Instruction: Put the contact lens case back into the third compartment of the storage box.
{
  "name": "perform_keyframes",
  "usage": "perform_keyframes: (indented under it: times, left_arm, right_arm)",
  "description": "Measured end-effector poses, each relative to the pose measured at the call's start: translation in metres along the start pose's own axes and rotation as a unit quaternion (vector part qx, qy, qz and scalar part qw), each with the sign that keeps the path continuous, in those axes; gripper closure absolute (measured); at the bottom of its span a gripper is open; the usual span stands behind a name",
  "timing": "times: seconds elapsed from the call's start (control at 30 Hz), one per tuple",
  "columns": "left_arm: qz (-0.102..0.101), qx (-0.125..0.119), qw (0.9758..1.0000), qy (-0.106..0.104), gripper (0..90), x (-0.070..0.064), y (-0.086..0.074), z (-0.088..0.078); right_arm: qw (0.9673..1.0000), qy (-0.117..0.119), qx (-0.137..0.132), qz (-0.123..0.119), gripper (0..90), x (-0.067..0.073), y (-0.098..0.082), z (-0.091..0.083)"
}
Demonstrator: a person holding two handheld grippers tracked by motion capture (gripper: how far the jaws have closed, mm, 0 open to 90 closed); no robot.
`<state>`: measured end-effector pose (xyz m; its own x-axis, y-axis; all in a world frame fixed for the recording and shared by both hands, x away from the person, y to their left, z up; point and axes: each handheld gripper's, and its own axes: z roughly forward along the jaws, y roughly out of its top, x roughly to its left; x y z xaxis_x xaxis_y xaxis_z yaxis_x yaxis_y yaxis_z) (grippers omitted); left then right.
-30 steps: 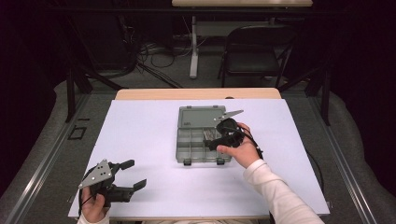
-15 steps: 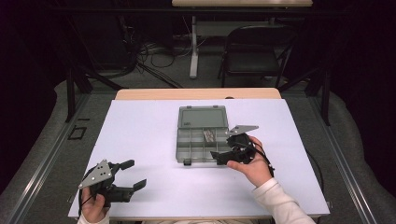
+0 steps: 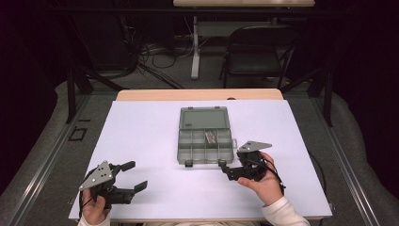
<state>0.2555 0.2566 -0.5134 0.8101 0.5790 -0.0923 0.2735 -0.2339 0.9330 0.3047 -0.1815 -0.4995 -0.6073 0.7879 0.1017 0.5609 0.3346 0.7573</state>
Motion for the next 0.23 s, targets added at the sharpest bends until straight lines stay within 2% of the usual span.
perform_keyframes:
  times: [0.1,0.23]
  left_arm:
    - [0.000,0.001,1.0000,-0.001,15.7,0.000,0.000,0.000]
    - [0.002,0.001,1.0000,0.001,15.7,0.000,0.000,-0.001]
  right_arm:
    - [1.0000,-0.005,-0.005,0.004,19.2,-0.002,-0.008,-0.006]
    - [0.9995,-0.012,-0.016,0.023,19.1,-0.008,-0.018,-0.018]
